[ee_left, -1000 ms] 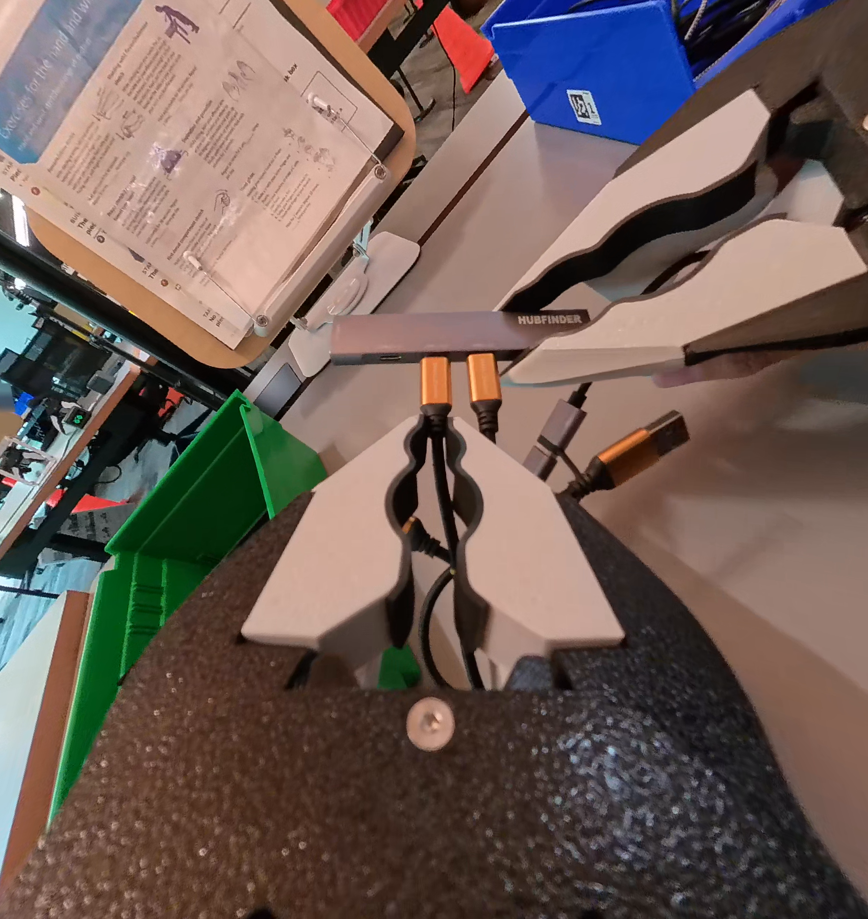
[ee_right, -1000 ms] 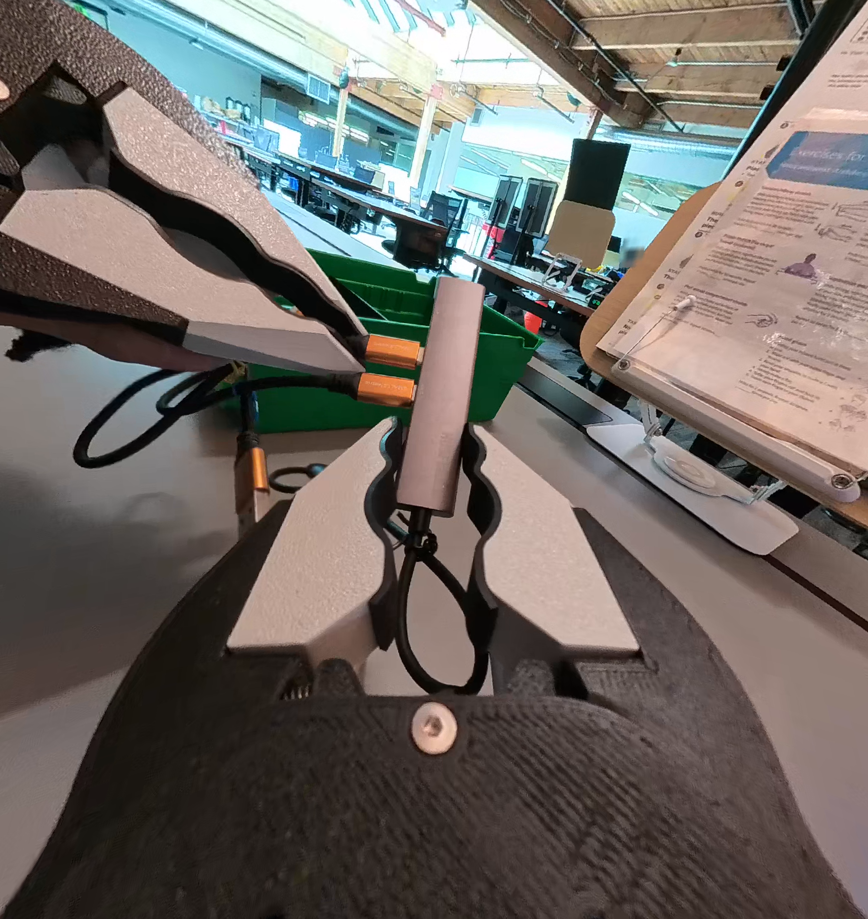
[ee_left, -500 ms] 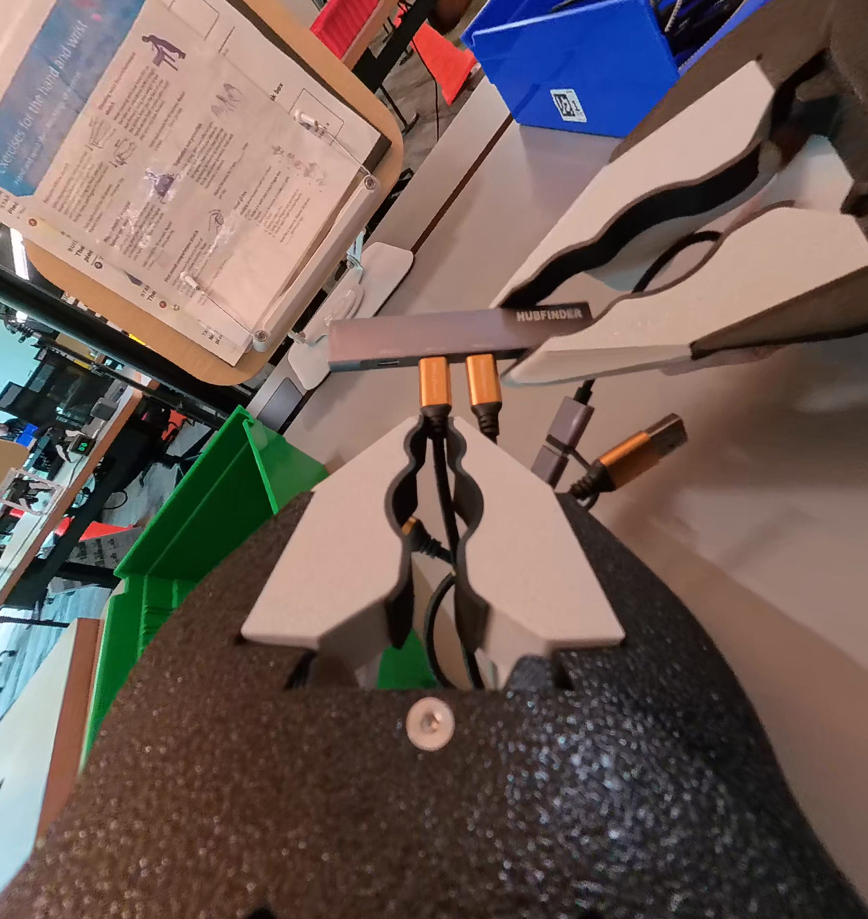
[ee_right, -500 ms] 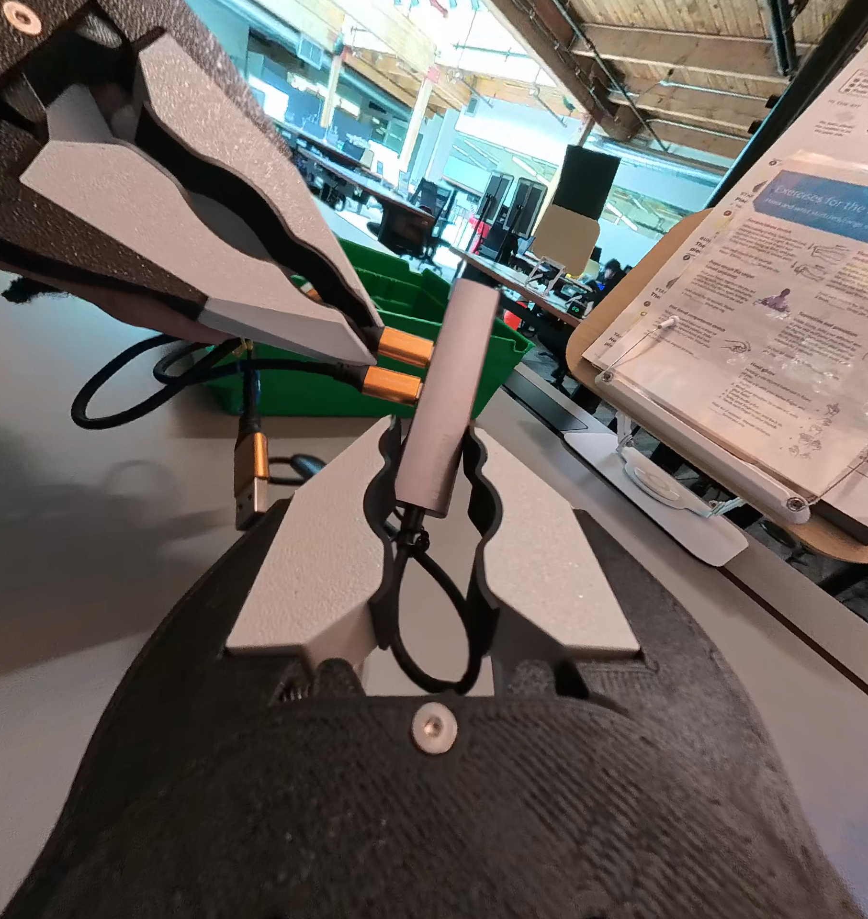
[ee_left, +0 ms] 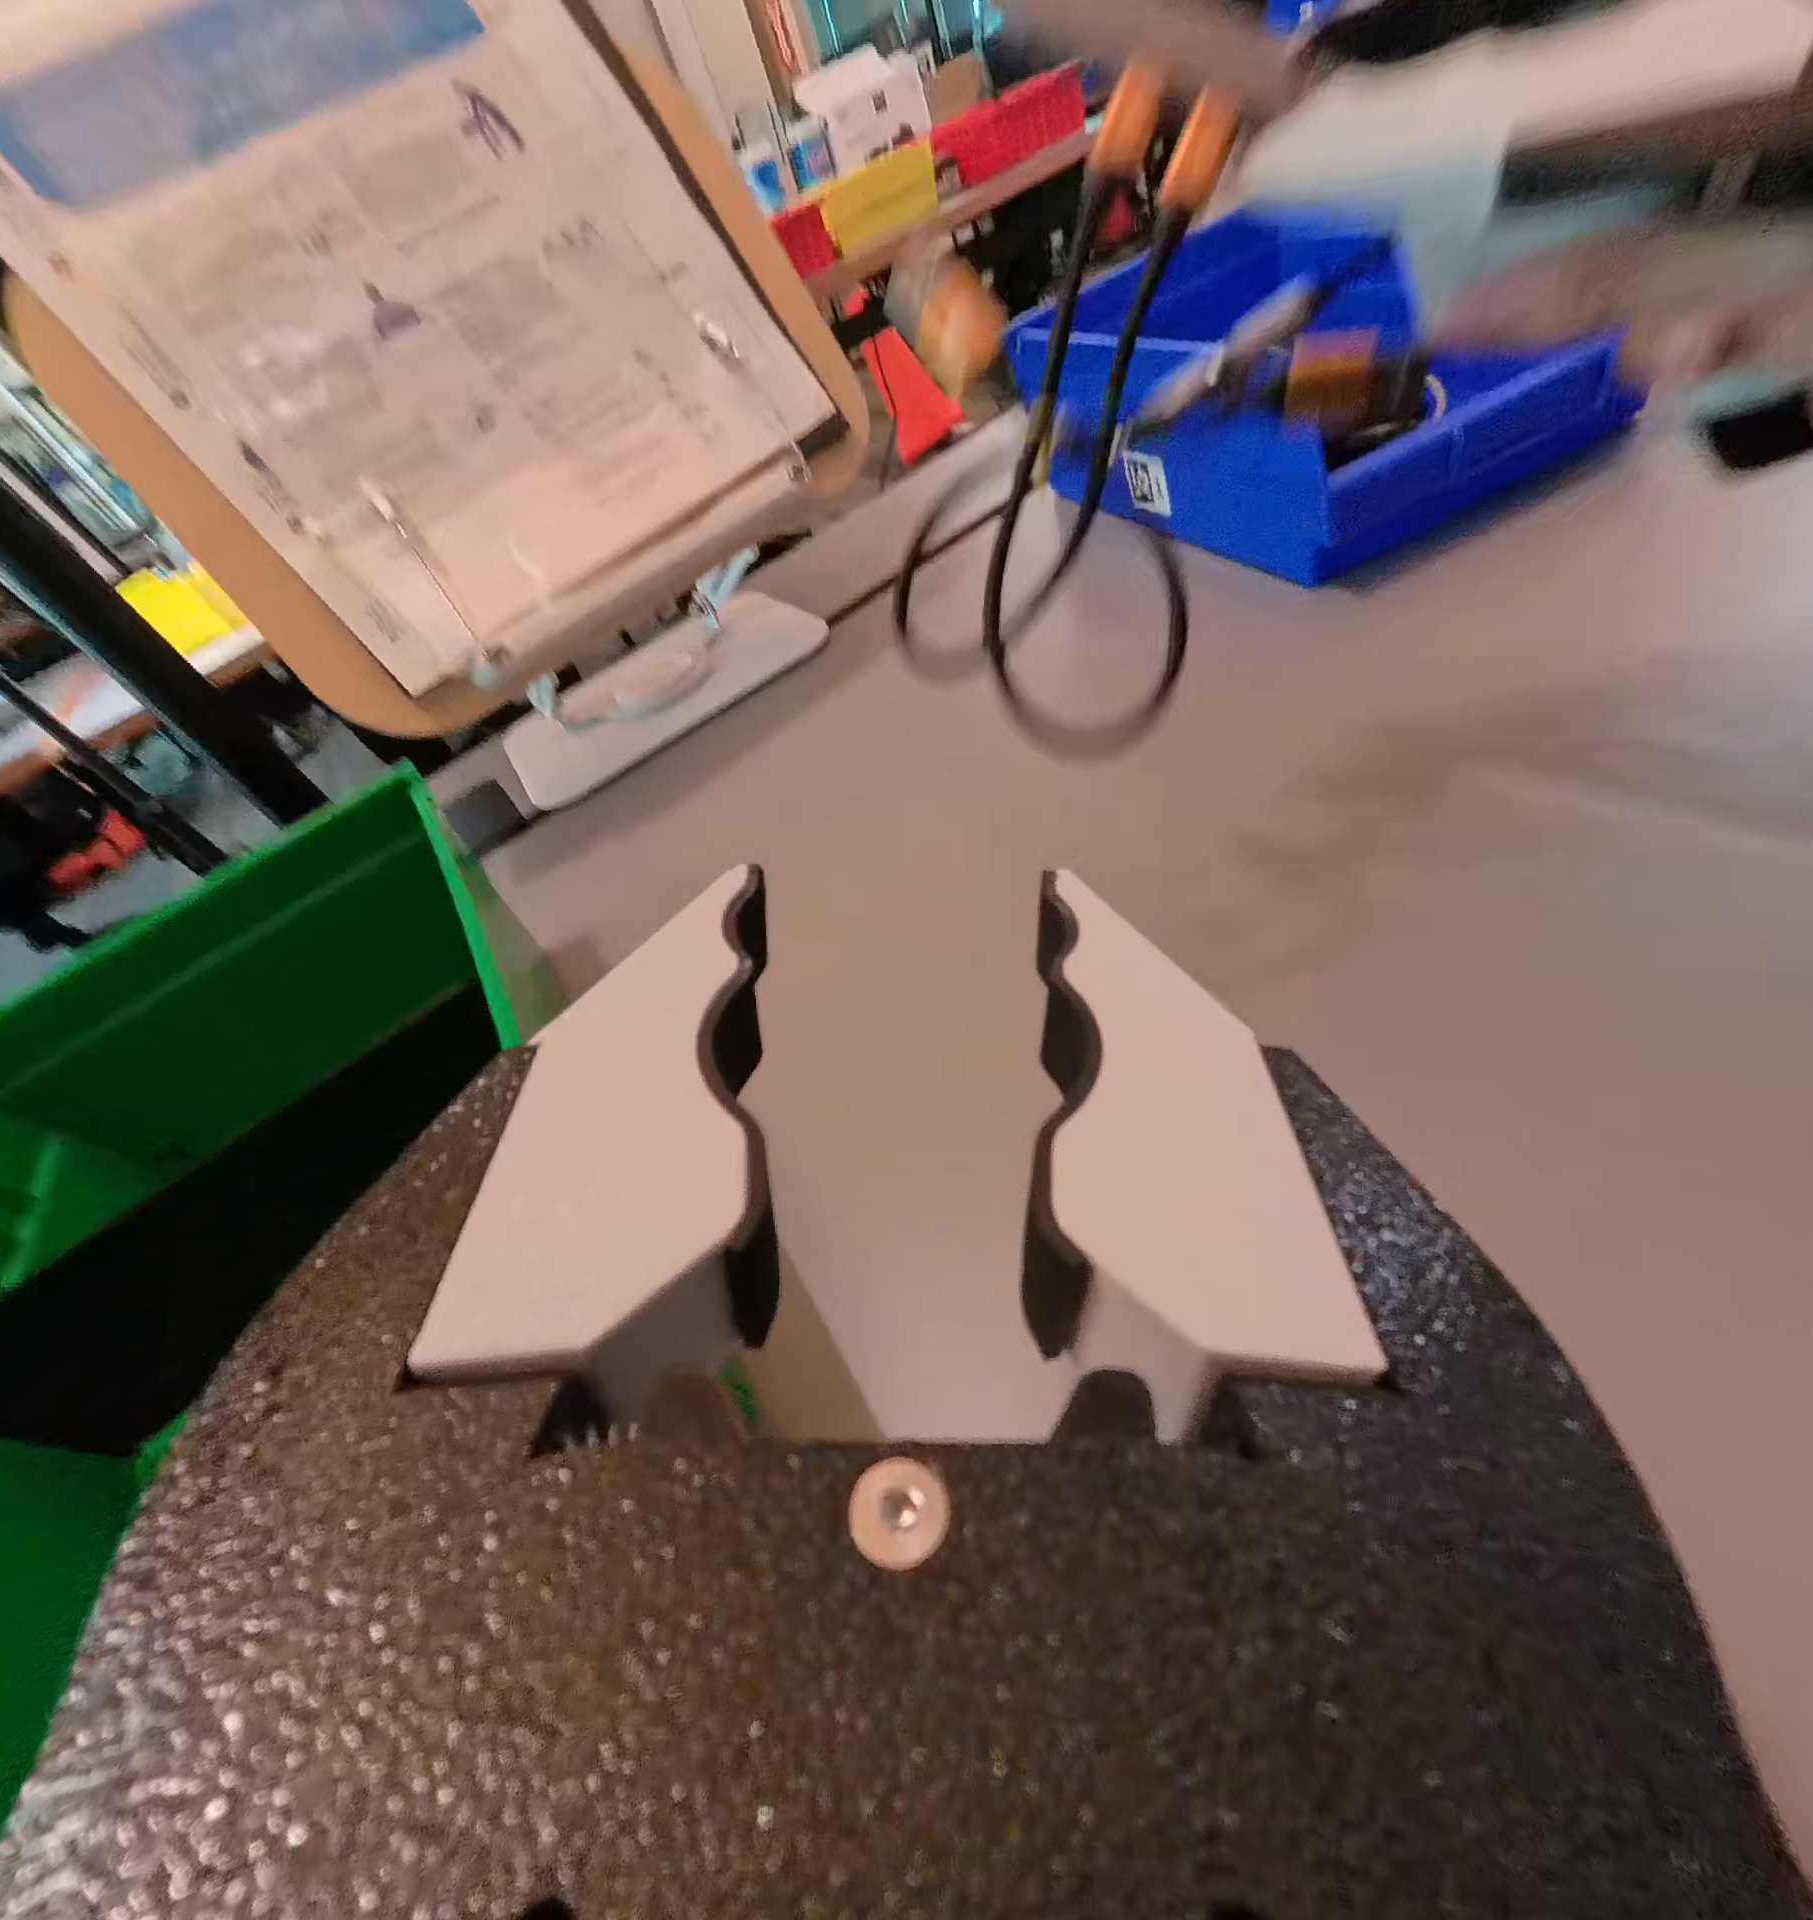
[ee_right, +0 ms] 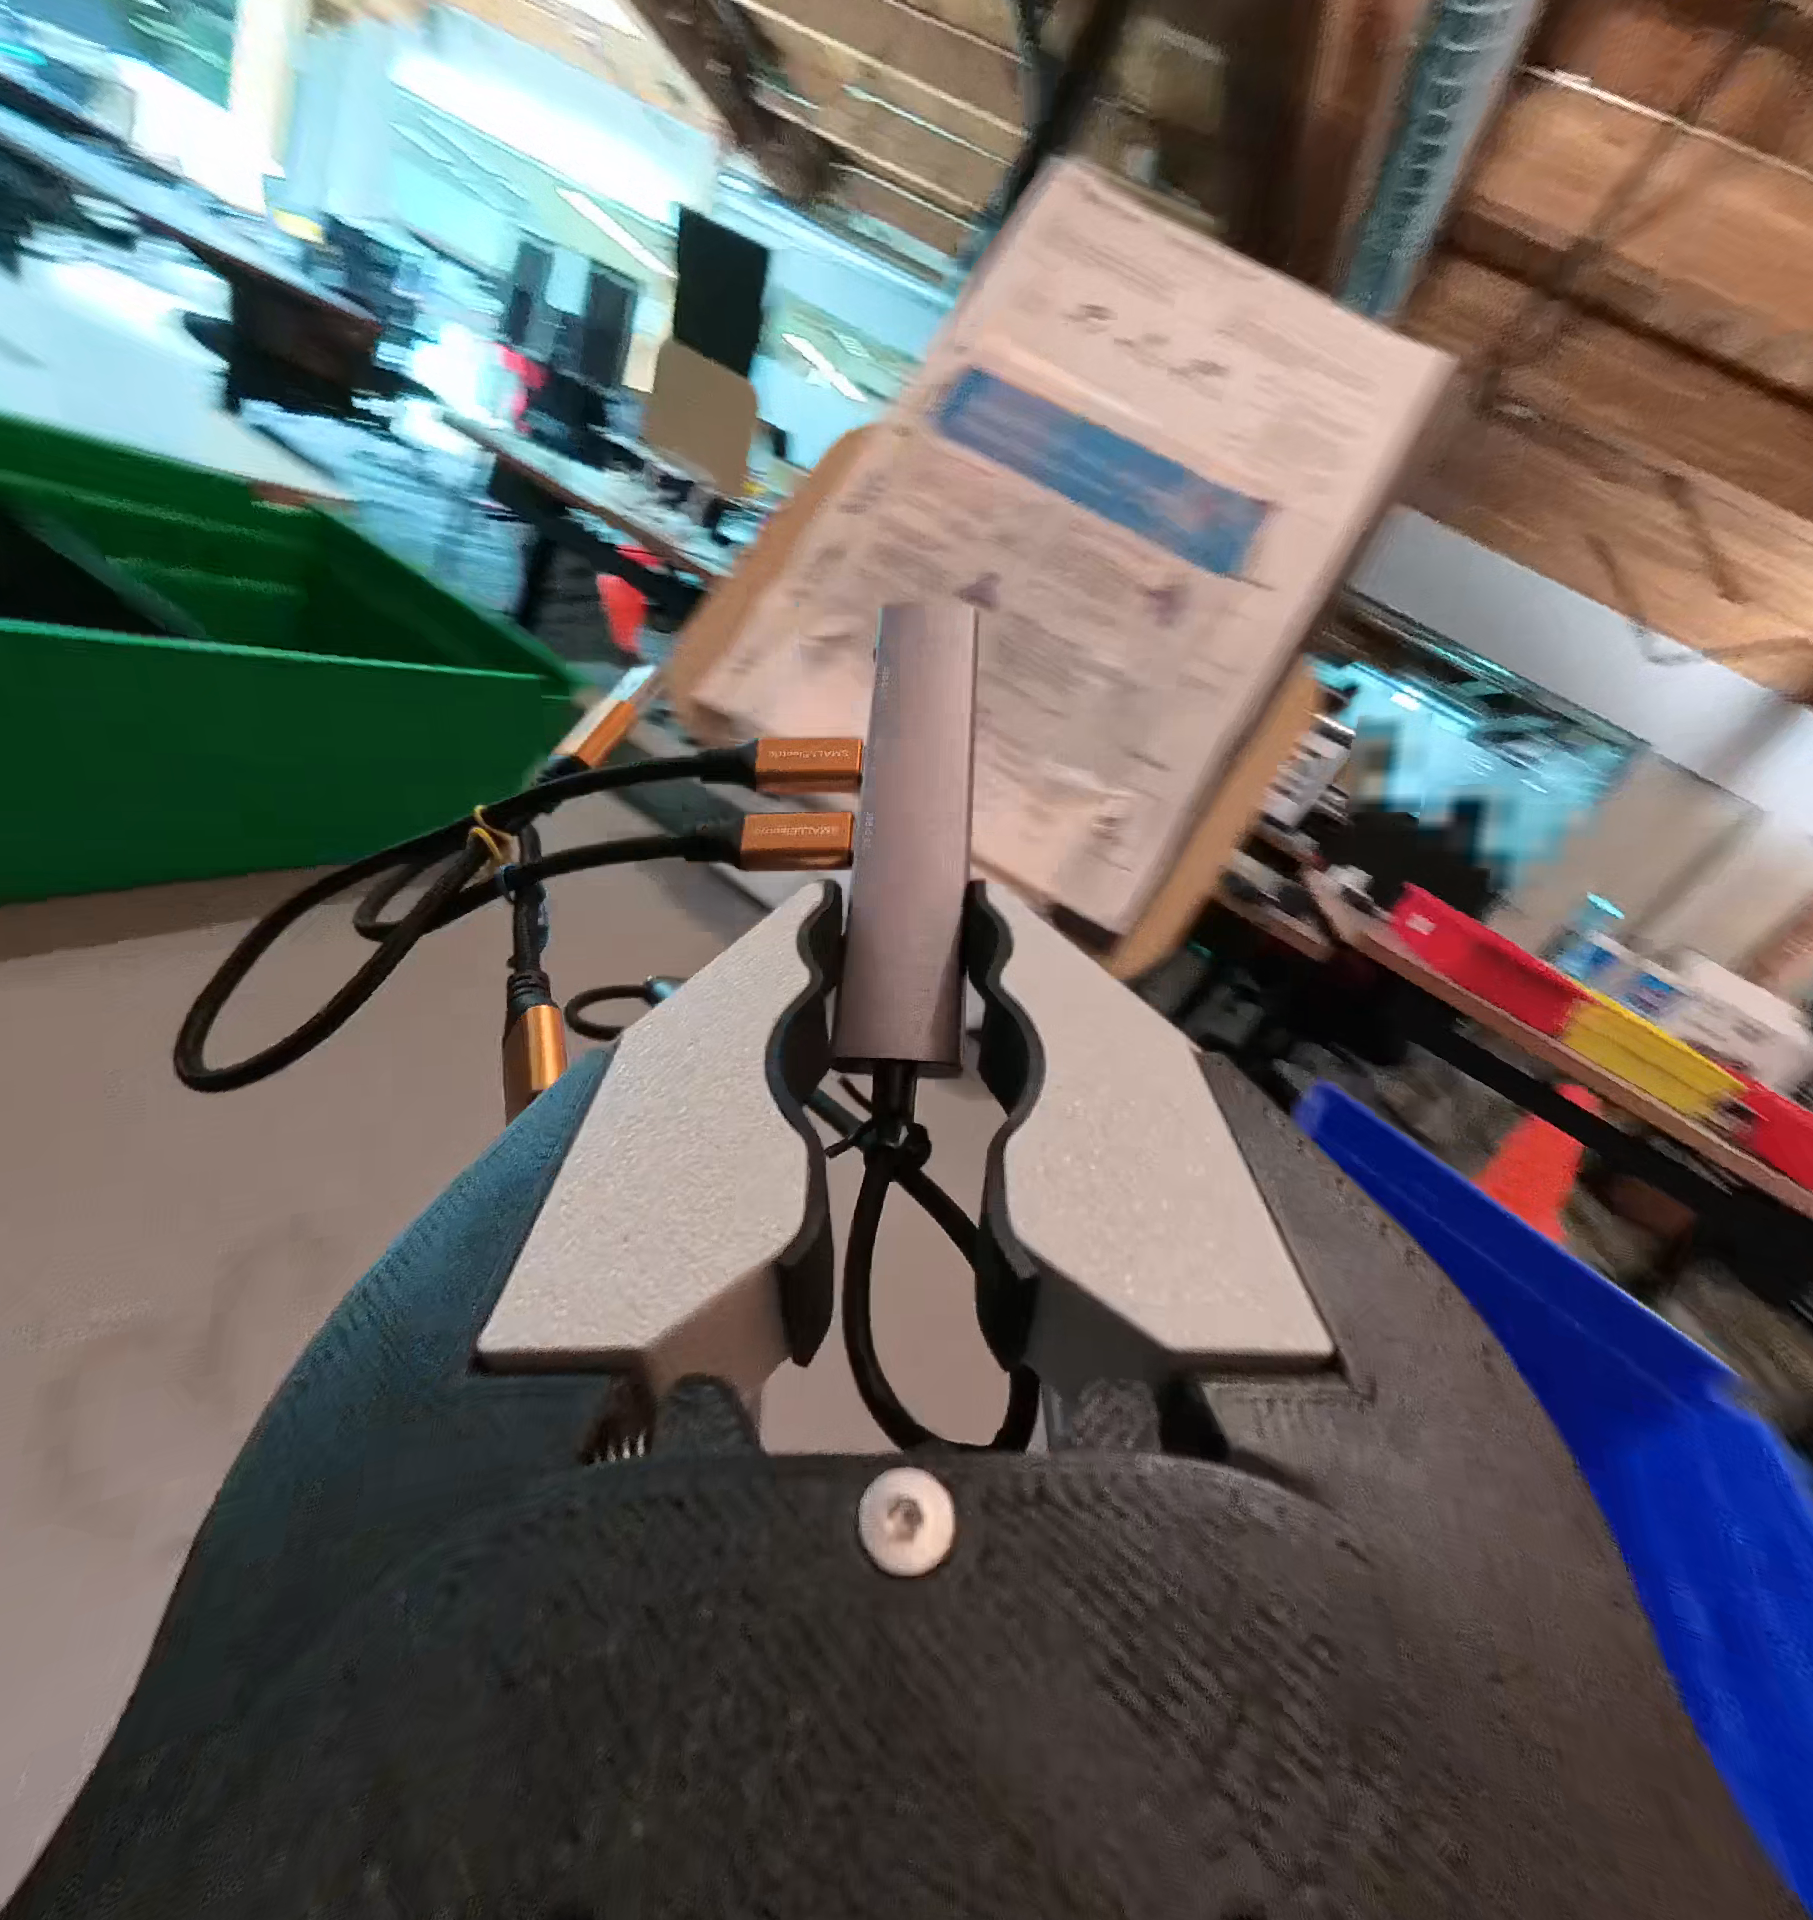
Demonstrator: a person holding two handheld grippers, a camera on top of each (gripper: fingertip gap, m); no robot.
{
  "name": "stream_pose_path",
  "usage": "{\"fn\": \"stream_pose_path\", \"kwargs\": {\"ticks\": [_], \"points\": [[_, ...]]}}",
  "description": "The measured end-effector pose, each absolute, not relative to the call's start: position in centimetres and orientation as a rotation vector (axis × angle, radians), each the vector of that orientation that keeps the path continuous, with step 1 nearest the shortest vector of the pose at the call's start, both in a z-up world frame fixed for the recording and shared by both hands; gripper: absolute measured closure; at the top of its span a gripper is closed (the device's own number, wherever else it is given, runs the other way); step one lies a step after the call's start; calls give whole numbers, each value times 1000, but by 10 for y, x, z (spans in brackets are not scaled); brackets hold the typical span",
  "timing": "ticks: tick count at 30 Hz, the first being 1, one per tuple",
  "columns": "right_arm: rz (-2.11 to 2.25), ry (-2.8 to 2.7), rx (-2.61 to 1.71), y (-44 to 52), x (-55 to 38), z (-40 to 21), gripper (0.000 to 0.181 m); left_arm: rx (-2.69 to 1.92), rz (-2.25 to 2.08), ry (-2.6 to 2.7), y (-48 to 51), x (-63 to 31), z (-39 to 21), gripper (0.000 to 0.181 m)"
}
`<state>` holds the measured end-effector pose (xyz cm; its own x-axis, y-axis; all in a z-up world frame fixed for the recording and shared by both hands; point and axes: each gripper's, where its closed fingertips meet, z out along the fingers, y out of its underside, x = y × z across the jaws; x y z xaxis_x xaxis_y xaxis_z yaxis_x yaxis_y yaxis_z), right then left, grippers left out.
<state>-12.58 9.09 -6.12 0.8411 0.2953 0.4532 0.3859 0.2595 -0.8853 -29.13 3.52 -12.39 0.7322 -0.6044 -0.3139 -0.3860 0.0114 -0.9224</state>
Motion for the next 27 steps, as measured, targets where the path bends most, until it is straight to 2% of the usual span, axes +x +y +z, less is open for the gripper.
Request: {"fn": "stream_pose_path", "kwargs": {"ticks": [6,11,14,17,21,22,24,27], "points": [[-580,-198,-1467,93,51,-1,159,-1729,-290,810,31,-301,-160,125],[-929,-199,-1652,133,145,-11,159,-1753,-307,838,30,-302,-168,125],[-820,-218,-1763,171,156,-38,160,-1785,-334,843,31,-298,-176,124],[-612,-180,-1818,200,147,-62,171,-1812,-342,858,31,-295,-184,124],[-495,-259,-1967,224,138,-113,174,-1830,-335,891,29,-290,-191,122],[-440,-321,-2015,225,132,-127,172,-1832,-327,900,28,-290,-192,122],[-398,-392,-2050,221,127,-137,133,-1839,-318,903,29,-290,-194,122],[-417,-370,-2001,203,134,-117,123,-1858,-359,900,29,-280,-194,122]]}}
